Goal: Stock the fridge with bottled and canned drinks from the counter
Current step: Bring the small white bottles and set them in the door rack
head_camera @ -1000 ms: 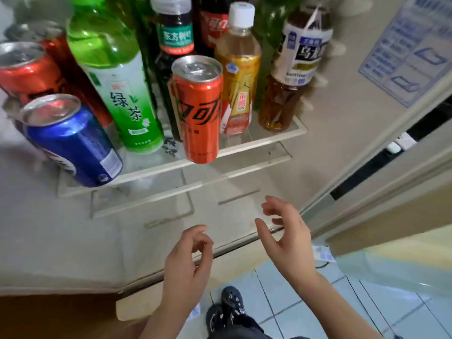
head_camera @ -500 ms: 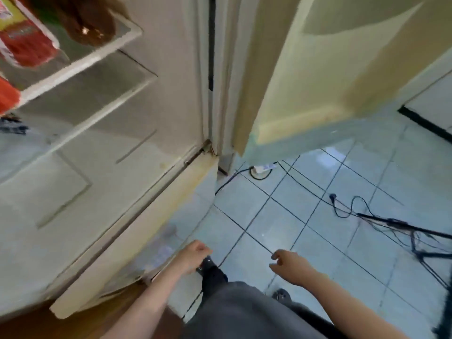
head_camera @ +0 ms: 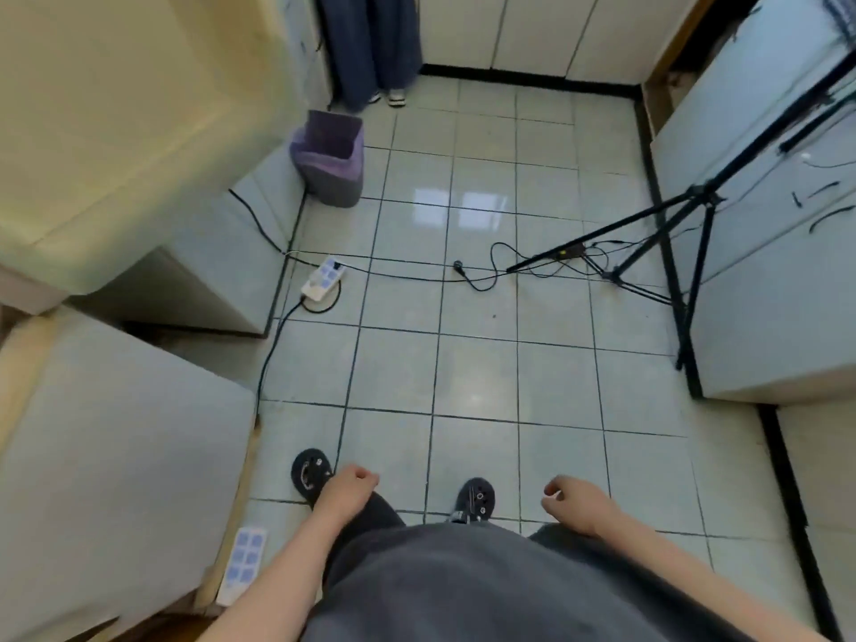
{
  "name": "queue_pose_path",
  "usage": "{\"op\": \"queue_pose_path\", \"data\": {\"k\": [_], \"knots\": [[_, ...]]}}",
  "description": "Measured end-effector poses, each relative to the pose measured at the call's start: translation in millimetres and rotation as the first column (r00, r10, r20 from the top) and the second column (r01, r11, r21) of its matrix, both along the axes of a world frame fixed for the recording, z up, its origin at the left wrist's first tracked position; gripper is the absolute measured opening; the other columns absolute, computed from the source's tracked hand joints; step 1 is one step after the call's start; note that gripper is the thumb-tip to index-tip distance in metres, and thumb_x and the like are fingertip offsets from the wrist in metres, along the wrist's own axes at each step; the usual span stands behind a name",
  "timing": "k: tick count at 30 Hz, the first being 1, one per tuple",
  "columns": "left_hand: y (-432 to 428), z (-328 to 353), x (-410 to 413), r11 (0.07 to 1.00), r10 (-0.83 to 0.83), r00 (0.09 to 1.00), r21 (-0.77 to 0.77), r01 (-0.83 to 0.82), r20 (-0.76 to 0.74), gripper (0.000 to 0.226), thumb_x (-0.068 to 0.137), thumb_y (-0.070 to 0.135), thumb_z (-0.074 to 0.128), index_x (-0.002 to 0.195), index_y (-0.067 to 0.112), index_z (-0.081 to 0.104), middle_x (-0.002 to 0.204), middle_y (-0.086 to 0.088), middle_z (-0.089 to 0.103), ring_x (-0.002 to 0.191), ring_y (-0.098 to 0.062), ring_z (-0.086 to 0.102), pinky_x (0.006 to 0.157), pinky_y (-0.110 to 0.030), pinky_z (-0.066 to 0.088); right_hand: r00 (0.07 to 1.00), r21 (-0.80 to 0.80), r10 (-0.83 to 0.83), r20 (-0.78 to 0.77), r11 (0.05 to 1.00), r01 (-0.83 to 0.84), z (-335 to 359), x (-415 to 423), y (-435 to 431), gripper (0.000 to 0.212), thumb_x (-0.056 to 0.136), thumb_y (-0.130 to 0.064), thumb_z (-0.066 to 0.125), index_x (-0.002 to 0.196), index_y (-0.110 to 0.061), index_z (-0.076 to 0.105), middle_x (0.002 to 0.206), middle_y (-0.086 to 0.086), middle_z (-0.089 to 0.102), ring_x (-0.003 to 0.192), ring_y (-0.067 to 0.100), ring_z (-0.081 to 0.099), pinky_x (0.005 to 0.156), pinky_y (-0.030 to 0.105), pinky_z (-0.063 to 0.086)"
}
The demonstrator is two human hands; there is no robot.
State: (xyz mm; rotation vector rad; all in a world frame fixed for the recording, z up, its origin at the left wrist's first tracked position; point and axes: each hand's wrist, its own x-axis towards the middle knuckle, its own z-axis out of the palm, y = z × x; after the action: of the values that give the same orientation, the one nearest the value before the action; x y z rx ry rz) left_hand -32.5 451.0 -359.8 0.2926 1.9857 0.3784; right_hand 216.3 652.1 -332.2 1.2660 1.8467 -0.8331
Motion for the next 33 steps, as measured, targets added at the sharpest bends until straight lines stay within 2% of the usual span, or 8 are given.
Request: {"op": "queue_pose_path", "data": {"k": [3, 7, 10, 13, 16, 20, 25, 33], "knots": [[50, 7, 60, 0.971, -0.239, 0.971, 0.025, 0.239, -0.016, 0.024, 0.093, 0.033, 0.053, 0.109, 0.018, 0.060, 0.107, 0.000, 0.064, 0.107, -0.019, 0.059, 0.086, -0.024, 0.041, 0.977, 0.024, -0.215, 0.002, 0.976, 0.215, 3, 82, 19, 0.034, 0.092, -0.034, 0.047, 0.122, -0.019, 0.056, 0.126, 0.001, 0.060, 0.116, 0.018, 0.054, 0.091, 0.023, 0.040], [106, 20, 109, 0.746, -0.660, 0.738, -0.008, 0.666, -0.138, 0.036, 0.093, 0.040, 0.050, 0.123, 0.021, 0.057, 0.124, -0.001, 0.060, 0.116, -0.019, 0.054, 0.096, -0.027, 0.042, 0.840, 0.034, -0.537, -0.082, 0.841, 0.540, 8, 162, 22, 0.017, 0.092, -0.028, 0.047, 0.093, -0.018, 0.060, 0.098, 0.003, 0.065, 0.094, 0.020, 0.060, 0.083, 0.025, 0.044], [154, 18, 127, 0.644, -0.765, 0.638, -0.093, 0.760, -0.085, 0.032, 0.096, 0.039, 0.047, 0.117, 0.018, 0.058, 0.123, -0.003, 0.061, 0.116, -0.021, 0.055, 0.094, -0.027, 0.042, 0.688, -0.026, -0.706, -0.168, 0.701, 0.713, 5, 195, 10, 0.016, 0.092, -0.023, 0.046, 0.080, -0.018, 0.054, 0.089, 0.002, 0.062, 0.086, 0.021, 0.059, 0.076, 0.026, 0.042], [207, 7, 148, 0.553, -0.832, 0.553, -0.134, 0.822, -0.042, 0.026, 0.099, 0.037, 0.042, 0.087, 0.017, 0.054, 0.099, -0.004, 0.062, 0.108, -0.028, 0.059, 0.075, -0.028, 0.039, 0.501, -0.109, -0.839, -0.211, 0.529, 0.841, -2, 223, -6, 0.011, 0.093, -0.023, 0.047, 0.088, -0.019, 0.055, 0.097, 0.005, 0.066, 0.095, 0.022, 0.063, 0.082, 0.027, 0.045], [268, -9, 186, 0.492, -0.870, 0.491, -0.178, 0.852, -0.055, 0.037, 0.100, 0.037, 0.041, 0.110, 0.007, 0.059, 0.115, -0.012, 0.064, 0.110, -0.030, 0.059, 0.087, -0.031, 0.043, 0.293, -0.142, -0.935, -0.199, 0.323, 0.936, -10, 265, -14, 0.016, 0.095, -0.027, 0.046, 0.106, -0.021, 0.055, 0.109, 0.002, 0.064, 0.101, 0.020, 0.060, 0.090, 0.032, 0.047], [355, -26, 275, 0.336, -0.941, 0.338, -0.171, 0.926, -0.022, 0.040, 0.098, 0.034, 0.044, 0.117, 0.001, 0.058, 0.120, -0.018, 0.063, 0.111, -0.032, 0.058, 0.094, -0.035, 0.045, 0.024, -0.088, -0.983, -0.181, 0.040, 0.995, -17, 335, -11, 0.009, 0.094, -0.026, 0.047, 0.087, -0.027, 0.053, 0.091, -0.005, 0.060, 0.082, 0.011, 0.056, 0.073, 0.023, 0.041], [453, -29, 419, 0.167, -0.985, 0.170, -0.077, 0.983, 0.040, 0.039, 0.097, 0.027, 0.047, 0.116, -0.004, 0.058, 0.120, -0.022, 0.062, 0.112, -0.036, 0.057, 0.098, -0.040, 0.045, -0.135, -0.064, -0.989, -0.053, -0.131, 0.989, -2, 421, 8, 0.022, 0.094, -0.033, 0.051, 0.109, -0.021, 0.061, 0.112, -0.005, 0.063, 0.101, 0.013, 0.059, 0.083, 0.021, 0.042], [568, -4, 605, -0.207, -0.978, -0.207, -0.002, 0.978, -0.021, 0.035, 0.096, 0.035, 0.048, 0.122, 0.012, 0.054, 0.120, -0.009, 0.060, 0.108, -0.026, 0.056, 0.089, -0.030, 0.042, -0.464, 0.032, -0.867, -0.181, -0.477, 0.879, 27, 526, 70, 0.024, 0.095, -0.029, 0.051, 0.118, -0.023, 0.055, 0.115, -0.001, 0.060, 0.107, 0.014, 0.058, 0.095, 0.031, 0.048]]}}
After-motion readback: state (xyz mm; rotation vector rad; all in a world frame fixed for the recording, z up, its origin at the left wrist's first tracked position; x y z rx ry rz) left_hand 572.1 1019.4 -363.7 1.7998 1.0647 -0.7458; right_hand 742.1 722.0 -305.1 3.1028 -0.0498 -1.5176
